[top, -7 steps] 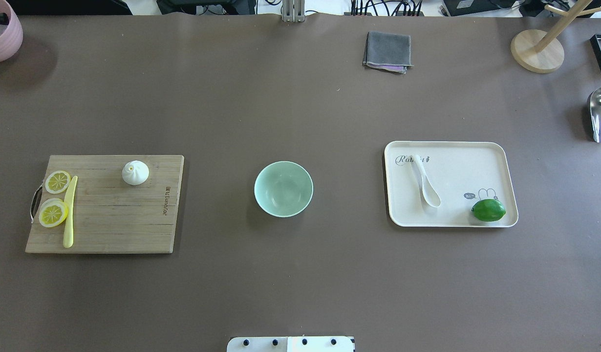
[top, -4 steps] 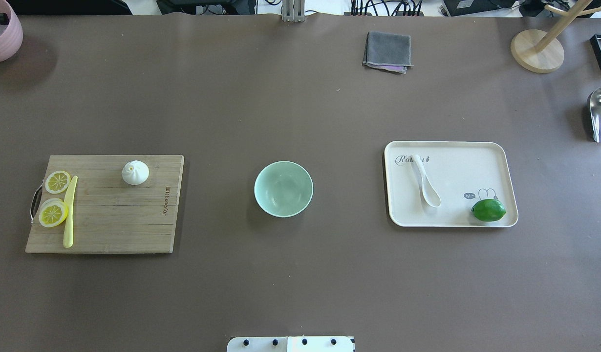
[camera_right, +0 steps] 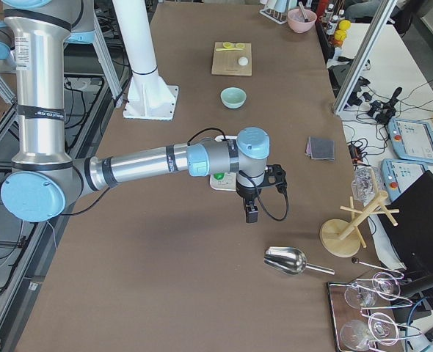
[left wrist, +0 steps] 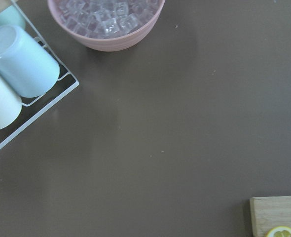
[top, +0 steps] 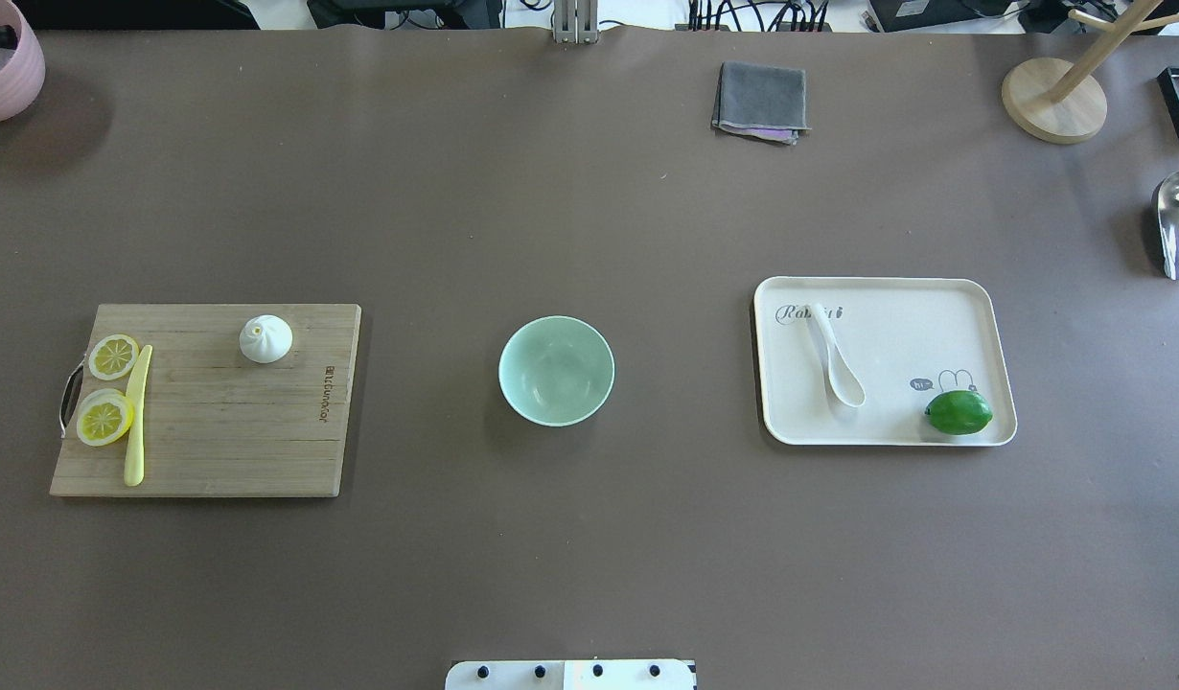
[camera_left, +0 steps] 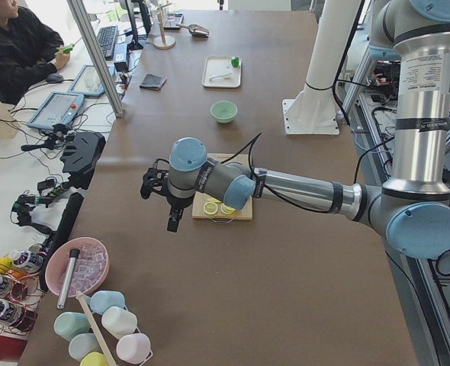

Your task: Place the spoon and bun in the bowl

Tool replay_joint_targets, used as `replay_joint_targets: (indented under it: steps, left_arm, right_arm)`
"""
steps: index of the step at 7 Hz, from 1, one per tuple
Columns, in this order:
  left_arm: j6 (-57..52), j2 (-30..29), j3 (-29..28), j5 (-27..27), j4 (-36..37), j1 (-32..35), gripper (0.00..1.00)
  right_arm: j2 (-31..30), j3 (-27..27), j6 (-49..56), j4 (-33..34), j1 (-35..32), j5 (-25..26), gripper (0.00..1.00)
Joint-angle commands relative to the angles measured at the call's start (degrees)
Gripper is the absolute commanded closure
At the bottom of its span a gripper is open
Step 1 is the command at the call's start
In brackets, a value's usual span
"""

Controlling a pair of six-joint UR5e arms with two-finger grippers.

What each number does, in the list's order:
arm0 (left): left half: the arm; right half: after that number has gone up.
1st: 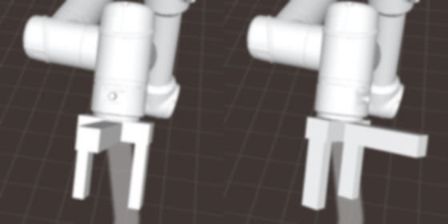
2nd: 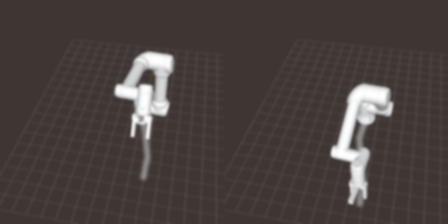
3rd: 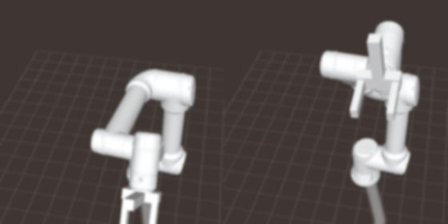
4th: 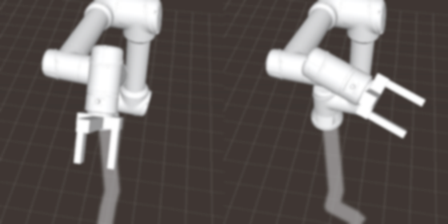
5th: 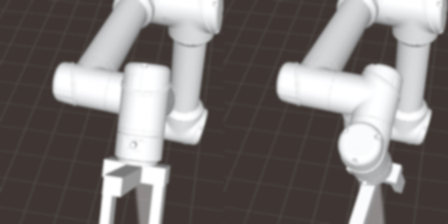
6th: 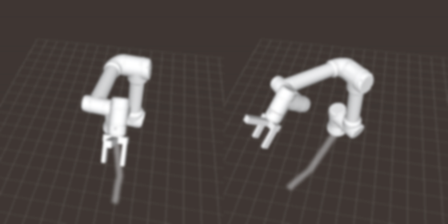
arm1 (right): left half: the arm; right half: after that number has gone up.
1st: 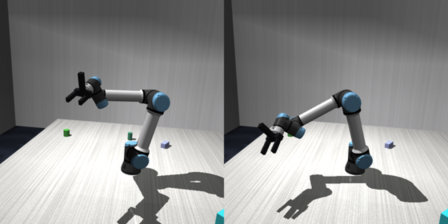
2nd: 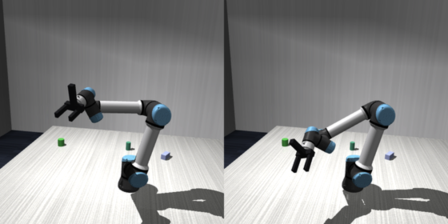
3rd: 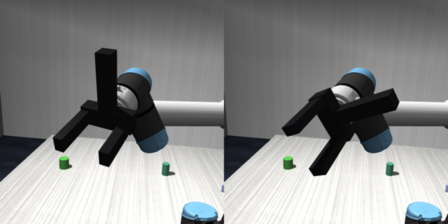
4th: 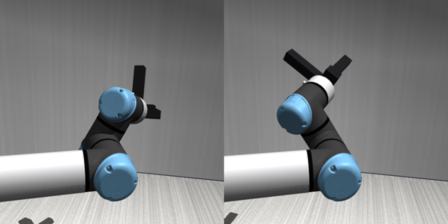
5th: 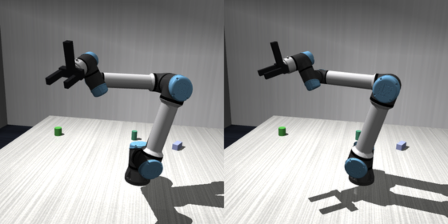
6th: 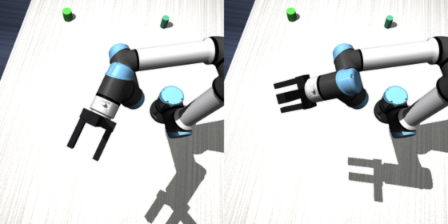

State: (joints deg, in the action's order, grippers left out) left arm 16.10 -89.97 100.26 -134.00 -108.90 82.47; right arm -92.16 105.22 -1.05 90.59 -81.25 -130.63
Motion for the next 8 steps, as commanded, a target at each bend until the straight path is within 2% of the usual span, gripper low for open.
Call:
replay_joint_targets:
  steps: [1, 2, 4, 5, 6, 8]
  left_arm:
    - [2.34, -1.78, -1.02, -0.03, -8.14, -5.56, 0.02]
    - [4.80, -4.31, -1.11, -0.38, -8.52, -7.22, 0.02]
    - [9.01, -8.01, -2.69, 0.41, -8.08, -11.26, 0.02]
    - [15.05, -9.42, -2.70, 0.93, -8.43, -13.54, 0.02]
    - [16.15, -9.69, -2.52, 4.07, -9.83, -15.91, 0.02]
    - [16.07, -9.70, -2.87, 5.51, -10.37, -16.99, 0.02]
  right_arm:
    - [0.40, -0.45, -4.18, -10.99, 5.29, -0.32, 0.00]
    - [2.41, -0.71, -11.70, -14.09, 7.83, -1.11, 0.00]
    - [7.76, -1.50, -25.06, -14.74, 16.86, -0.07, 0.00]
    - [9.18, -1.42, -28.70, -16.83, 21.00, 3.07, 0.00]
    - [9.63, -1.42, -32.13, -20.07, 25.39, 3.45, 0.00]
    - [13.04, -2.20, -40.84, -19.75, 32.79, 9.05, 0.00]
